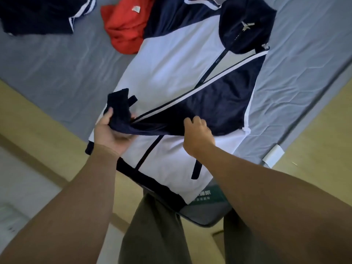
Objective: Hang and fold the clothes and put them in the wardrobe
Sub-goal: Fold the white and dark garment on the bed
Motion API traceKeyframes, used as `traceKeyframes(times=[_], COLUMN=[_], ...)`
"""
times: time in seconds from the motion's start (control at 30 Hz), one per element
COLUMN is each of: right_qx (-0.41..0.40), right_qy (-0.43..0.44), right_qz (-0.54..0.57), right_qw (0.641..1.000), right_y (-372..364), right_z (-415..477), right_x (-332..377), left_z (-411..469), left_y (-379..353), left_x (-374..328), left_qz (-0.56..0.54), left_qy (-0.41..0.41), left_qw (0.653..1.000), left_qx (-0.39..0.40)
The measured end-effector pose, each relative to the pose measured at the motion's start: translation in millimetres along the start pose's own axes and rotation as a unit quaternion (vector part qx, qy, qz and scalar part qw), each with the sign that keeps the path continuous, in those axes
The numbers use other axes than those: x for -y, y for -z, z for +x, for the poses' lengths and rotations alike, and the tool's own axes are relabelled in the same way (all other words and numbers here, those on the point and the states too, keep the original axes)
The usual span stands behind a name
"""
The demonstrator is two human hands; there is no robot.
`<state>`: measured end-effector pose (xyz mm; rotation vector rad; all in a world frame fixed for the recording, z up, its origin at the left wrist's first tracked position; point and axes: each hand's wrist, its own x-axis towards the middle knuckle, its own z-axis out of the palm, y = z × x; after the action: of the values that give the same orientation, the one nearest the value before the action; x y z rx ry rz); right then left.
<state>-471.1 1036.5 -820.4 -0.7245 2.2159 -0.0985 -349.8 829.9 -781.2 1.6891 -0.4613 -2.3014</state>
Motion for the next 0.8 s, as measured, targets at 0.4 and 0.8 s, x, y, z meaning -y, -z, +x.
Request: traceKeyframes(times=[0.4,0.8], right_qx=[0.078,0.141], right_qy=[0.02,-0.02], right_qz=[-0.229,-0.213], right_qw=[0.97,0.967], right_y=[-5.8,-15.5], right_z=[-2.5,-3.1], right_x=[-14.4,-14.9], left_z=[3.8,6.6], left_y=[49.4,17.8], left_x=[-36.9,-49.5], left_qz=[0.168,0.777], left_qy=[0.078,0.204], left_qw=[0.98,0.587], left_qx=[0.075,0.098])
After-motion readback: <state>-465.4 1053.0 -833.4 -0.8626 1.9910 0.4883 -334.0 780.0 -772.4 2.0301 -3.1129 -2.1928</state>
